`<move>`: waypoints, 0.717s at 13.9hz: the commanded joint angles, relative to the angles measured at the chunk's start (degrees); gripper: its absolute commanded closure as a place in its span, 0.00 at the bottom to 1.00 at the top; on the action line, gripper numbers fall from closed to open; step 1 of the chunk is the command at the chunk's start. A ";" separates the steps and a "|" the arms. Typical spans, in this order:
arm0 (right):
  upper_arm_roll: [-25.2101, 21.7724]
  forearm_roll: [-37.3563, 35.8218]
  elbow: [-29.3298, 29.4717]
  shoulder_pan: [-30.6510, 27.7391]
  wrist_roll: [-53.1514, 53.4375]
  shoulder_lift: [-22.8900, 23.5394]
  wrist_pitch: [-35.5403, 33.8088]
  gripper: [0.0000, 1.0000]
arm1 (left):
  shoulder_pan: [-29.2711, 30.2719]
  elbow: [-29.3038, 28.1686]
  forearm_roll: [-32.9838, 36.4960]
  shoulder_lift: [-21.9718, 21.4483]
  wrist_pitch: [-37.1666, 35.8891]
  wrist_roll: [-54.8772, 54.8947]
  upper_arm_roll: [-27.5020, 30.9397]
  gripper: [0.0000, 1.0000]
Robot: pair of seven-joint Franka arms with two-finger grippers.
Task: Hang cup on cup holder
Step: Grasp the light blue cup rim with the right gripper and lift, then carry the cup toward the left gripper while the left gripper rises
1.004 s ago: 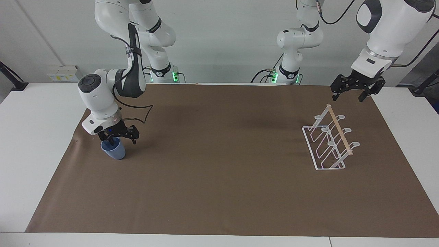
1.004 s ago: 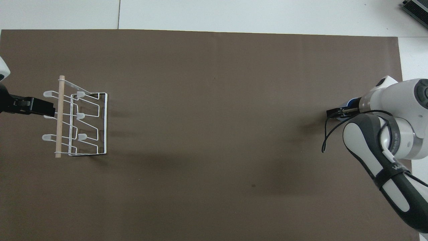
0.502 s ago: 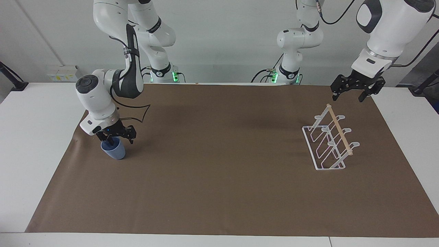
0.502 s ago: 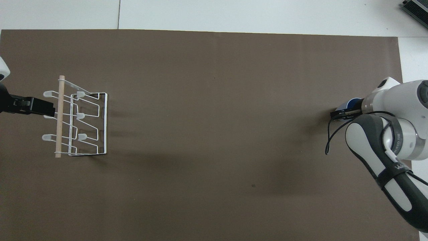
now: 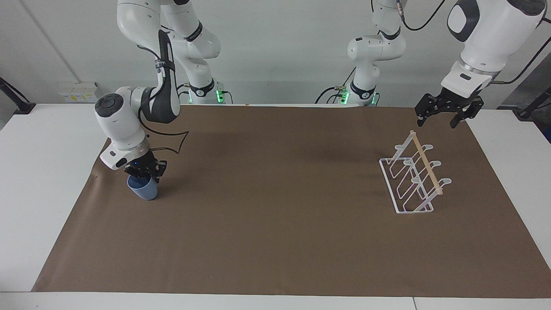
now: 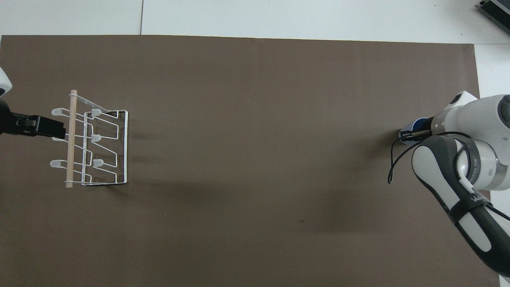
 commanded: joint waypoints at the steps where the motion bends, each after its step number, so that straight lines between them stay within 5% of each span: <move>1: 0.31 1.23 0.92 -0.61 -2.00 -0.55 -1.73 1.00 | -0.44 -2.09 -0.35 -1.57 1.35 0.27 0.48 0.00; 8: 0.57 2.18 8.29 -0.53 -2.00 -1.17 -11.99 1.00 | -0.70 -1.30 -0.53 -1.66 1.18 0.18 0.39 0.00; 10: 0.66 9.62 11.19 0.00 -2.08 -1.52 -15.60 1.00 | -1.94 -1.38 -0.53 -1.74 1.27 -0.17 0.39 0.00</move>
